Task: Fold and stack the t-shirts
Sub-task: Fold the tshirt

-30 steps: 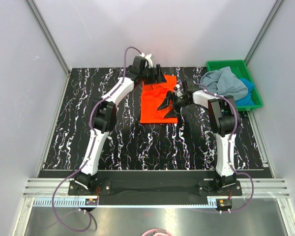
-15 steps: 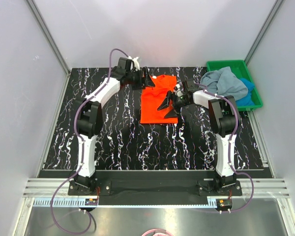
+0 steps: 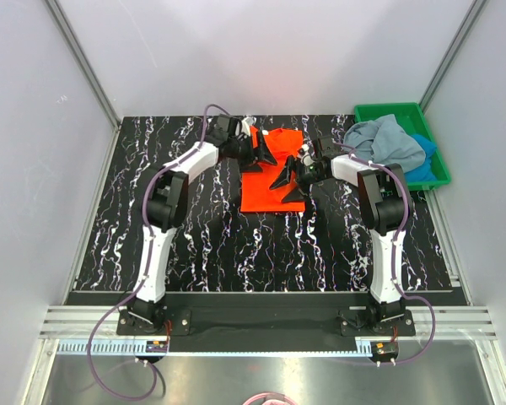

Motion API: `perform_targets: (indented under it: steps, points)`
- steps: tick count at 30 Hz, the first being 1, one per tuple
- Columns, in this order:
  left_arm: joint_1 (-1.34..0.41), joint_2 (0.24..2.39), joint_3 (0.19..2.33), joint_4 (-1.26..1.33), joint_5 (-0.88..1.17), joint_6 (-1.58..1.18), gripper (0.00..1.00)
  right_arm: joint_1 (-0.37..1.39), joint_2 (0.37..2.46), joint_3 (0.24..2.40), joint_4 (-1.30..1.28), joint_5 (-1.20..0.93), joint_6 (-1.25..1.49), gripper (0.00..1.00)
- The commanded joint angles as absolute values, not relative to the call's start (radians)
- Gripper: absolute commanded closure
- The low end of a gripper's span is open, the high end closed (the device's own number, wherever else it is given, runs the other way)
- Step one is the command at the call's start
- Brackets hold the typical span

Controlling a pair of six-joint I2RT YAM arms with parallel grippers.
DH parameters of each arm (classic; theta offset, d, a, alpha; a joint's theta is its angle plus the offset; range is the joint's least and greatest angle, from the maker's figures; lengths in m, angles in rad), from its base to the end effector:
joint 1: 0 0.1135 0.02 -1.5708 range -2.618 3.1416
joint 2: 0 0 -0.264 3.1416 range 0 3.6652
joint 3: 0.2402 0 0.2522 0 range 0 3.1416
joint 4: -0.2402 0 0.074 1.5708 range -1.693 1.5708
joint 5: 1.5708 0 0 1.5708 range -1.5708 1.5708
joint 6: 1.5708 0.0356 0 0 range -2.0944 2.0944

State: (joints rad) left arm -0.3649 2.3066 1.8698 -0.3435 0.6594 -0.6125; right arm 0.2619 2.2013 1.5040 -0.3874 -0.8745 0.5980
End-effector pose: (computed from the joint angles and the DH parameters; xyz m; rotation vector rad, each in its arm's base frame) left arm 0.4753 -0.2049 0.1881 0.0449 2.4902 -1.2279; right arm 0.4249 0.1422 0.1298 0.1440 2.7305 1.4347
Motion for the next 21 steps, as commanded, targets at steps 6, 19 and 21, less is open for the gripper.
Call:
perform_targets:
  steps: [6,19,21]
  points:
    - [-0.371,2.439,2.012,-0.226,0.643,-0.664,0.22,0.272,2.155,1.509,-0.383,-0.871,0.588,0.2]
    - [-0.379,2.548,2.227,-0.16,0.486,-0.653,0.21,0.272,2.105,1.442,-0.403,-0.85,0.557,0.2]
    - [-0.379,2.514,2.206,-0.176,0.454,-0.647,0.21,0.272,2.103,1.443,-0.402,-0.85,0.557,0.19]
